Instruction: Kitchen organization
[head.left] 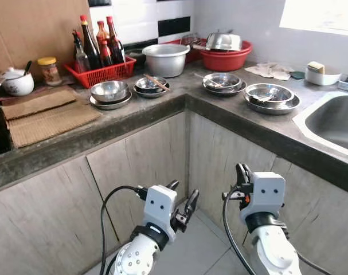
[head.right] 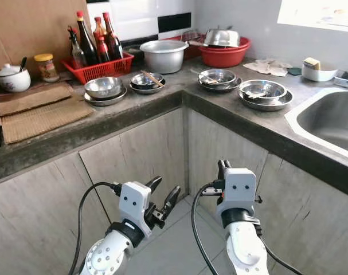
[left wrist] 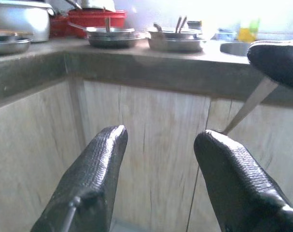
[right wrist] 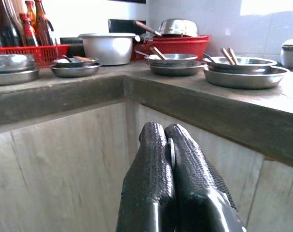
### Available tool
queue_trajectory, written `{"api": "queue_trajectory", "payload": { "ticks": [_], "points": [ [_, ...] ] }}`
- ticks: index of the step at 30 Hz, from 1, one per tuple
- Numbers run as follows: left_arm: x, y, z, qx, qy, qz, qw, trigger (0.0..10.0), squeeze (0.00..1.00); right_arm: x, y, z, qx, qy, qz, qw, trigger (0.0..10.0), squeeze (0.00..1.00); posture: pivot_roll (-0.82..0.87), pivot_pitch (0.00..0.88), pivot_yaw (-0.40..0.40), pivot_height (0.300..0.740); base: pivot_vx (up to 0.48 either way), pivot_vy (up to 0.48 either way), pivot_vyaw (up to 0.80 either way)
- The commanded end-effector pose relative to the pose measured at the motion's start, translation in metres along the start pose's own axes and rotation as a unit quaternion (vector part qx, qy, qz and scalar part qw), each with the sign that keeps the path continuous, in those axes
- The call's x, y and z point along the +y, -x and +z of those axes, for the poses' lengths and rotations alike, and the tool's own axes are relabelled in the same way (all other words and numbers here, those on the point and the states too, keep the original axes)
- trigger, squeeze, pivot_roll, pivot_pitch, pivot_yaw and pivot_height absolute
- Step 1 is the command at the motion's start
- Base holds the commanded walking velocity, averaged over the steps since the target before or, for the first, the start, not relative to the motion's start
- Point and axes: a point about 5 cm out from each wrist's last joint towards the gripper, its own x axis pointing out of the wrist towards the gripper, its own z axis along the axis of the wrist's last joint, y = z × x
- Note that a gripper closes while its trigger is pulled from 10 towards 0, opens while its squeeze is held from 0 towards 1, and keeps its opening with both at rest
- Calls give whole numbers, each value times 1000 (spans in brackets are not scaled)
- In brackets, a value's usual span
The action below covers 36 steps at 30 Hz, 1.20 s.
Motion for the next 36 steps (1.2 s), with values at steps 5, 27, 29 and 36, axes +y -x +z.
{"api": "queue_trajectory", "payload": {
  "ticks": [5,27,29,36],
  "points": [
    [3,1,1,2,-3,-2,1000,10000,0,4,-2,4,-9,-1,3,1000,10000,0,3,0,12,740,0,405,-800],
    [2,0,-1,10,-13,-9,1000,10000,0,3,-2,5,-9,10,-7,1000,10000,0,-10,0,18,740,0,302,-800],
    [2,-1,-1,13,-28,-10,999,10000,0,4,-3,5,-11,12,-6,1000,10000,0,-6,0,16,740,0,0,-800],
    [1,-1,-2,12,-38,-11,999,10000,0,5,-6,10,-24,16,-5,1000,10000,0,-6,0,17,740,39,-294,-800]
  ]
}}
